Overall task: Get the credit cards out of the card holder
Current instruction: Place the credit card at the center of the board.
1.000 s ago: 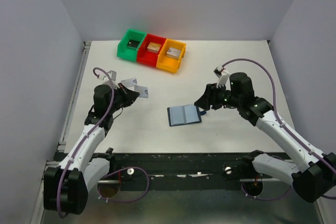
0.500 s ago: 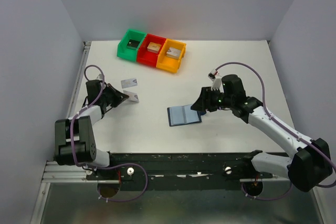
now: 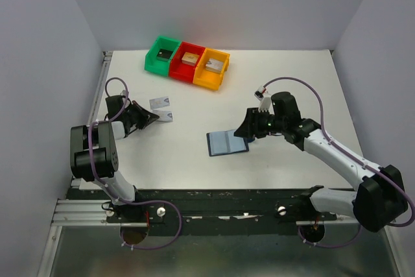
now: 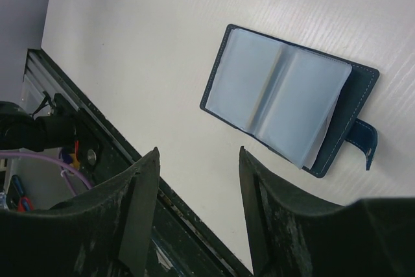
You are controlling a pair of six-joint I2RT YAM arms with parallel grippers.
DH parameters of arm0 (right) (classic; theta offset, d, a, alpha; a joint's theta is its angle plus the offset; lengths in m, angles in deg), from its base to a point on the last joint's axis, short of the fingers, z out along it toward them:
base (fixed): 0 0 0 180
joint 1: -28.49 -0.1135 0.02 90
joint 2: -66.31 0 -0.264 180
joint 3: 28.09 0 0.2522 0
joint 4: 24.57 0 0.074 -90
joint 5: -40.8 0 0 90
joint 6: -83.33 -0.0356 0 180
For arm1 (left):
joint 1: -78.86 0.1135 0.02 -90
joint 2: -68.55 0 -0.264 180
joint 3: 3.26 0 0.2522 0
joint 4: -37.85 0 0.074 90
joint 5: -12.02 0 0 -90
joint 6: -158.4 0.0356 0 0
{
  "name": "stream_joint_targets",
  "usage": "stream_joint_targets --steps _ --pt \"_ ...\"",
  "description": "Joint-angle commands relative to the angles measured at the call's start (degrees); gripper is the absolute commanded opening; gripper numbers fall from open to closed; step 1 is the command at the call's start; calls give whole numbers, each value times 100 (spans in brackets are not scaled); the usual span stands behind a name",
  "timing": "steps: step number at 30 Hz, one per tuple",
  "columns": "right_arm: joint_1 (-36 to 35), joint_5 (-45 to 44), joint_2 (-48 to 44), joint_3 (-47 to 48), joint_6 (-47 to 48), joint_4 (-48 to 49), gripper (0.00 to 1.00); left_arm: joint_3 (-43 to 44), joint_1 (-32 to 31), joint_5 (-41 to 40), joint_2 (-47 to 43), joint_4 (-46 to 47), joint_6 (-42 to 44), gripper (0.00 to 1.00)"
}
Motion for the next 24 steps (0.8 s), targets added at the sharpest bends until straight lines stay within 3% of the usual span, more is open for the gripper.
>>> stream_joint_targets --steps 1,4,11,19,24 --pt "-18 132 88 12 36 75 60 278 58 178 209 31 64 6" --pt "-18 97 79 30 54 40 59 375 101 177 323 -39 100 14" --pt "-18 26 97 -5 98 -22 60 489 146 221 473 -136 196 20" --pt "-18 9 97 38 142 -92 60 577 146 -6 298 -557 390 40" --pt "-18 -70 62 30 186 -171 60 709 180 -367 96 -1128 610 47"
